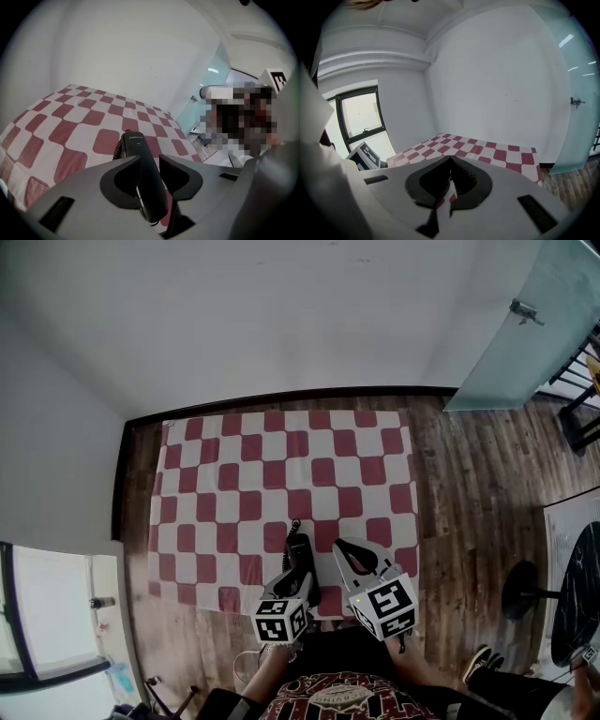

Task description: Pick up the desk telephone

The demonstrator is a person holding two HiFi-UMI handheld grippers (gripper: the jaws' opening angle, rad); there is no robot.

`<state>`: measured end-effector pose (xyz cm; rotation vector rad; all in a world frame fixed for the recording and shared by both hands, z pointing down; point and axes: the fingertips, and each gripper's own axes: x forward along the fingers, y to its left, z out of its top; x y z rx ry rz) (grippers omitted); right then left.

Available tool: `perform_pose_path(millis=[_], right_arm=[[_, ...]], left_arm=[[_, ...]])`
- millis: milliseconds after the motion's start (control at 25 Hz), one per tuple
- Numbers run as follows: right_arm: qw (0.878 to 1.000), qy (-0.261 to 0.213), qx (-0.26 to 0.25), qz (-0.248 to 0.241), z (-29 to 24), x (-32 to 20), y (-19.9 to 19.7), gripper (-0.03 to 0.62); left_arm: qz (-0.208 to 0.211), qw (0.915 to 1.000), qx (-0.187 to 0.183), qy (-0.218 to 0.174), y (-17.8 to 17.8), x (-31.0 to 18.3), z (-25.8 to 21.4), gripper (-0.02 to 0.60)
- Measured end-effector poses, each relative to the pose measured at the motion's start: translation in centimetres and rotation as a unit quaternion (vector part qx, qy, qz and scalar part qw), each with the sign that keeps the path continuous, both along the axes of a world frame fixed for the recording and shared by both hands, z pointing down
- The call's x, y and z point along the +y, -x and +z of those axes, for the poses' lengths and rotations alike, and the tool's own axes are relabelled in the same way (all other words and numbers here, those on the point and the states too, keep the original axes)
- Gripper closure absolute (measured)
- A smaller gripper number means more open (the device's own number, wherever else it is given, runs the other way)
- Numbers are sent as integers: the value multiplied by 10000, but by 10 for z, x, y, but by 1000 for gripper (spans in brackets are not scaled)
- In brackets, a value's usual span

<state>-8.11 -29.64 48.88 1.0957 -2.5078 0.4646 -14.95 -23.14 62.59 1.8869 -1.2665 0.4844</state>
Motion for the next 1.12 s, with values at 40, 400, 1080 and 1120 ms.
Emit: perform_pose_path(millis=[40,400,1080,1120], right_arm=[[10000,13,1,3,1,-1,-1,576],[10000,43,36,63,3,-5,-12,576],[9993,173,-105,310,7,-3,-41,576],[9992,180,-126,331,7,-5,-43,576]], left_arm=[[2,10000,-26,22,-1,0,1,446],[-154,9980,-508,338,-1,-6,19,238],[-340,9908,-622,1153,-9,-21,64,221],[-342,9900,-623,1218,-9,-20,68,222]])
